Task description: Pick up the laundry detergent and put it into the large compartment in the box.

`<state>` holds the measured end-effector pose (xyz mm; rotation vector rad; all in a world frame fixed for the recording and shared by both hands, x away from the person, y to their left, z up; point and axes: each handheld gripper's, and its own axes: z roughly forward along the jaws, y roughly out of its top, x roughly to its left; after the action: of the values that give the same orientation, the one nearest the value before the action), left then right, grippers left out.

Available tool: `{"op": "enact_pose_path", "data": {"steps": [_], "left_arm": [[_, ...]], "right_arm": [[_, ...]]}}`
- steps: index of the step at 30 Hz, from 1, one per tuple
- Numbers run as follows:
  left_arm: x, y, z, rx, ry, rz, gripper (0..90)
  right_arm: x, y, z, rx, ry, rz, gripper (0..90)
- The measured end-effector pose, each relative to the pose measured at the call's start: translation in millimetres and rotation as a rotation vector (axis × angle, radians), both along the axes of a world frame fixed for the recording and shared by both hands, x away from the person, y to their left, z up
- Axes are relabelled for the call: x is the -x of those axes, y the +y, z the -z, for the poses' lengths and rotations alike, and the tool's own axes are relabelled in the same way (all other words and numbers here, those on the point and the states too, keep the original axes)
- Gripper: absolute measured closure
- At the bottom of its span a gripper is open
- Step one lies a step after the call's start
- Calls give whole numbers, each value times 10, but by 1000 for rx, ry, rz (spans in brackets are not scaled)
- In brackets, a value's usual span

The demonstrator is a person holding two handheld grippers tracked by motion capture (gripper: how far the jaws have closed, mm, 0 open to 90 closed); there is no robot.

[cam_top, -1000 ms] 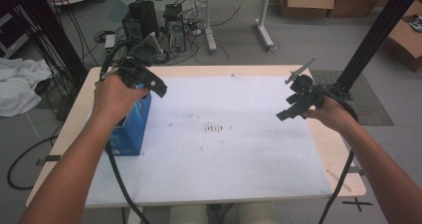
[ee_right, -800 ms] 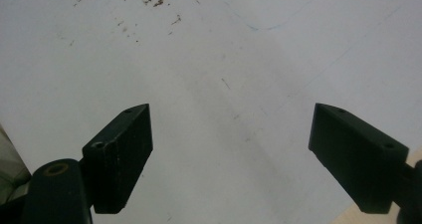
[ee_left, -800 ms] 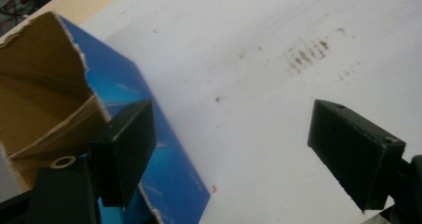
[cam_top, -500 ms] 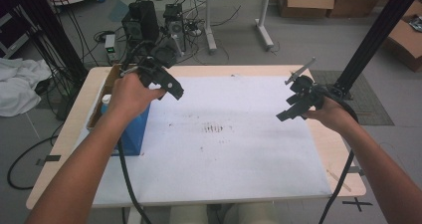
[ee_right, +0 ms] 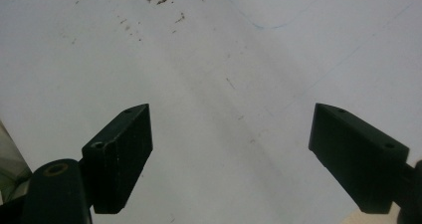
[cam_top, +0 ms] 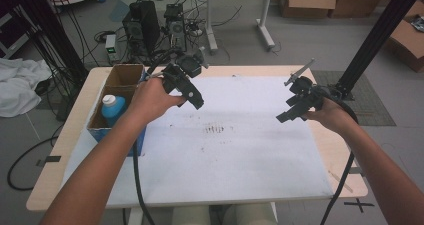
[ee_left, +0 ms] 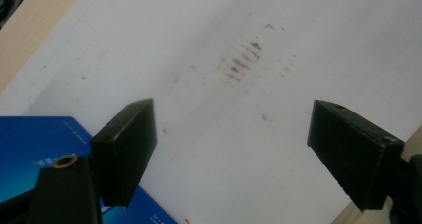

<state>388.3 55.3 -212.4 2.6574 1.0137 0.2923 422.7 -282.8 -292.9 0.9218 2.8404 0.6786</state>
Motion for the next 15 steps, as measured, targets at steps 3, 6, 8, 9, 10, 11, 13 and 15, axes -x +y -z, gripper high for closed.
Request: {"op": "enact_pose_path", "data": {"steps": [3,6,8,9,10,11,13,15], "left_arm": [[-1,-48,32,-7,0,15,205],[-1,-122,82,-19,2,36,205],[-8,-183,109,-20,-1,52,205],[-8,-183,109,-20,-1,52,205],[-13,-222,131,-23,0,65,205],[-13,-222,131,-23,0,65,205],[-22,-258,154,-33,5,77,205],[-27,-287,181,-35,8,89,204]], "right_arm": [[-2,-2,0,-1,-1,0,174],[-7,-8,2,1,0,2,174],[-13,-9,3,2,-1,2,174],[-13,-9,3,2,-1,2,174],[-18,-10,5,1,1,2,174],[-18,-10,5,1,1,2,174],[-26,-11,10,-1,1,4,174],[-35,-12,15,0,5,7,174]]}}
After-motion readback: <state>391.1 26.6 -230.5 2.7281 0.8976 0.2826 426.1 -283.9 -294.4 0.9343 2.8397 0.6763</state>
